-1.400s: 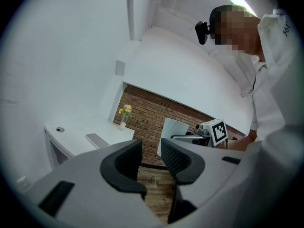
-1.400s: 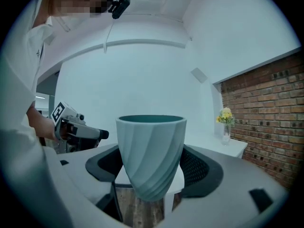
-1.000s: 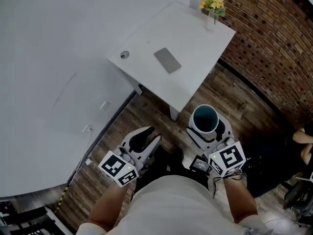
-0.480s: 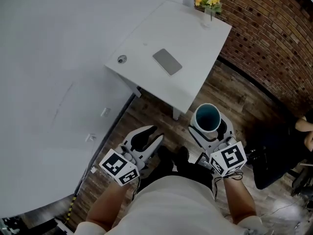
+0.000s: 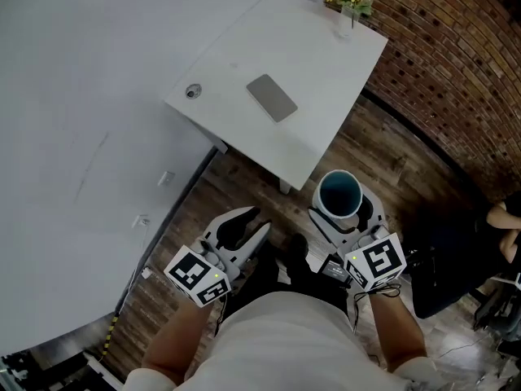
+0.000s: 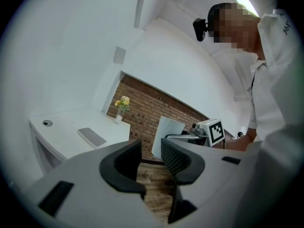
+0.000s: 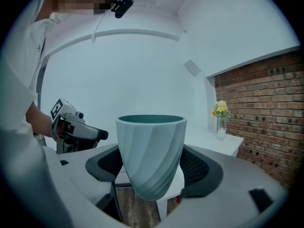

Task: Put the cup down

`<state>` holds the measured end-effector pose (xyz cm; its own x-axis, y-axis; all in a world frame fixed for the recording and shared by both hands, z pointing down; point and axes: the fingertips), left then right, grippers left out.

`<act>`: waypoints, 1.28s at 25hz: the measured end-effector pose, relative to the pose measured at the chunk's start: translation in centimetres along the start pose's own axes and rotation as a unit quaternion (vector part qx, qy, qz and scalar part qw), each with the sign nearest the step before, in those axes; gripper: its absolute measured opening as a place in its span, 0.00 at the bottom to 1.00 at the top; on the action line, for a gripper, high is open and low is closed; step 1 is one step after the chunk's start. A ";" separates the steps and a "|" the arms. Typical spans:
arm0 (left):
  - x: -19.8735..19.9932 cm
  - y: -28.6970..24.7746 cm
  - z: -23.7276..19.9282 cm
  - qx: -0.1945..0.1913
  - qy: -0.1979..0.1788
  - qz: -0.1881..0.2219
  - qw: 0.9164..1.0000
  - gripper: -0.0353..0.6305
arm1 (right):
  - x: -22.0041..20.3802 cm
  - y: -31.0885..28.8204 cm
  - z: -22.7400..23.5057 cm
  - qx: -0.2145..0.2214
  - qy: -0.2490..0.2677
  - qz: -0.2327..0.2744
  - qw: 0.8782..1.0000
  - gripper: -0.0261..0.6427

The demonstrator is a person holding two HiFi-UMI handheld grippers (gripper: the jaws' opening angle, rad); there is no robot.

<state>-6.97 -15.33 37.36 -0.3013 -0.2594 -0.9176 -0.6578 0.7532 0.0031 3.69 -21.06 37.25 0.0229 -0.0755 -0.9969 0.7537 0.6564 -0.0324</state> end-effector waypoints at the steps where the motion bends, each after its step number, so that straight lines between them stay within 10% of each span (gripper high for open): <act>1: -0.1 -0.3 -0.2 0.003 0.000 -0.001 1.000 0.25 | -0.2 -0.3 0.4 0.003 -0.002 -0.001 1.000 0.60; 16: 7.4 -9.5 -8.5 -0.007 -0.110 0.016 0.994 0.25 | 4.5 -14.2 7.3 0.074 0.059 0.050 0.994 0.60; 32: 1.6 -13.7 -18.6 0.040 -0.112 -0.009 0.993 0.25 | -5.4 -24.1 12.3 0.045 0.043 -0.002 0.998 0.60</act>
<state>-11.24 -37.31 43.23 -0.1239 -0.1385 -0.9826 -0.6020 0.7977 -0.0365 -6.50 -45.66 44.25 -0.0332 -0.0108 -0.9994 0.8092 0.5866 -0.0332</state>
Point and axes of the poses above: the fingertips, and each gripper's own axes: y backward along the fingers, z to its right, x out of its top, and after that the axes turned 13 degrees about z, right-handed
